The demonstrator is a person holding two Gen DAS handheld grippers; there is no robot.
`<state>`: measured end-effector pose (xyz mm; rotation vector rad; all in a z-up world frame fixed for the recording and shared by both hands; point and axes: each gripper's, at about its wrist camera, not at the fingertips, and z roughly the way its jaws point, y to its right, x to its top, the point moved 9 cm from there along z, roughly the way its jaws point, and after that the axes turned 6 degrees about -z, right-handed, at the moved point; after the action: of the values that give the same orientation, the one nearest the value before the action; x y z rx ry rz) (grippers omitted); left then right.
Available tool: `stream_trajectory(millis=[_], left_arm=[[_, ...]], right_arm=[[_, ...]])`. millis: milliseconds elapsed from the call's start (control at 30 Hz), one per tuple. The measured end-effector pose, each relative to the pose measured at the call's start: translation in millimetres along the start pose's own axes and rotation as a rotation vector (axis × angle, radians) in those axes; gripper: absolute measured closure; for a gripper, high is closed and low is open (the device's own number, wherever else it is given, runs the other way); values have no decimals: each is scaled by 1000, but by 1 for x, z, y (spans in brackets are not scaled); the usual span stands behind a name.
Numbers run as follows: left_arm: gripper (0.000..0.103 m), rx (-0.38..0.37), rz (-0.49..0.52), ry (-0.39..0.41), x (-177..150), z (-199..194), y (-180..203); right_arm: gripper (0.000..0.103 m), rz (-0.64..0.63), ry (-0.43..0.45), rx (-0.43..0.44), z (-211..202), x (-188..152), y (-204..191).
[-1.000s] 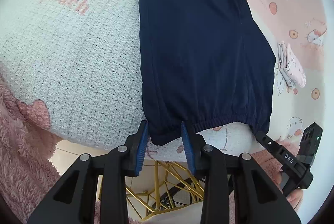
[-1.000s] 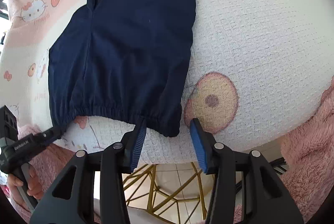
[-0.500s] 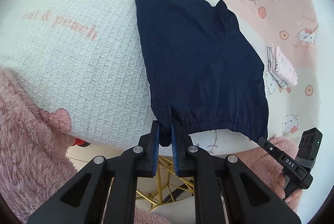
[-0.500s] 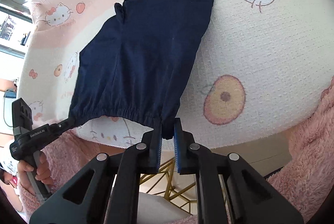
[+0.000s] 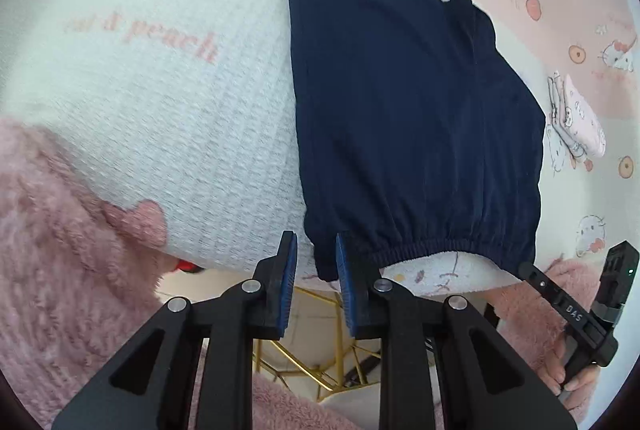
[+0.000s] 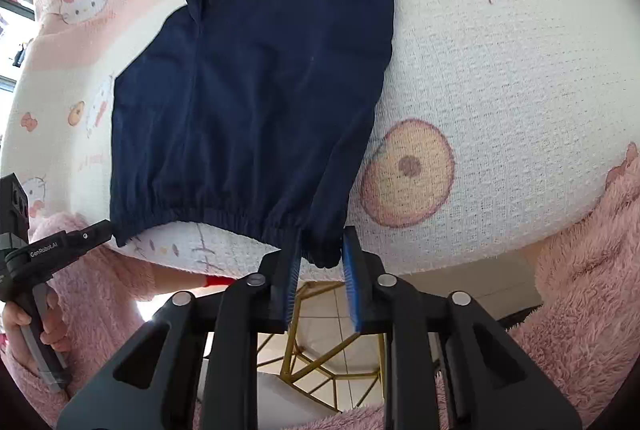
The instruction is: Fold clothes
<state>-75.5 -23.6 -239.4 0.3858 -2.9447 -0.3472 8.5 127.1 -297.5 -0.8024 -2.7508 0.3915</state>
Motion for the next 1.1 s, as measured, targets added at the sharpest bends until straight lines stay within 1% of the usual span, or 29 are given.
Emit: stream_trajectory(millis=[33, 67, 100, 167, 233, 267, 333, 400, 467, 567, 667, 733, 800, 867, 900, 1000, 1033, 1100], left_arm=[[81, -9, 27, 39, 3, -7, 7], [82, -41, 64, 68, 5, -13, 17], [82, -85, 102, 77, 6, -14, 30], [82, -162, 159, 35, 11, 0, 58], [82, -195, 209, -40, 16, 24, 74], [82, -186, 233, -77, 15, 36, 84], [82, -149, 265, -121, 4, 53, 82], [82, -142, 252, -135, 3, 62, 83], [82, -189, 213, -134, 4, 61, 82], [82, -257, 159, -120, 5, 53, 76], [81, -299, 109, -114, 16, 52, 80], [81, -318, 72, -114, 19, 53, 74], [81, -319, 54, -112, 22, 49, 66], [81, -319, 50, -116, 23, 51, 66], [81, -318, 51, -119, 23, 53, 67], [81, -327, 63, -124, 20, 52, 69], [81, -341, 65, -125, 19, 51, 72], [81, -379, 66, -143, 17, 50, 76]], right_arm=[[77, 19, -1, 24, 1, 1, 2], [77, 39, -3, 49, 3, 3, 4], [77, 63, -15, 62, 7, 3, 8], [80, 102, -33, 81, 17, 6, 12], [89, 120, -36, 107, 20, 11, 11], [91, 122, -34, 126, 19, 13, 10], [94, 116, -31, 153, 16, 18, 7], [94, 92, -24, 155, 29, 30, -13], [94, 68, -18, 166, 26, 40, -20], [94, 9, 0, 215, 24, 64, -52], [94, -75, -2, 225, 31, 88, -93], [94, -127, -15, 249, 37, 101, -119], [94, -177, -29, 242, 45, 109, -141], [94, -254, -60, 232, 57, 107, -157], [93, -295, -87, 199, 71, 104, -162], [93, -277, -130, 189, 92, 97, -155], [87, -269, -145, 187, 98, 94, -152], [81, -221, -99, 277, 75, 96, -153]])
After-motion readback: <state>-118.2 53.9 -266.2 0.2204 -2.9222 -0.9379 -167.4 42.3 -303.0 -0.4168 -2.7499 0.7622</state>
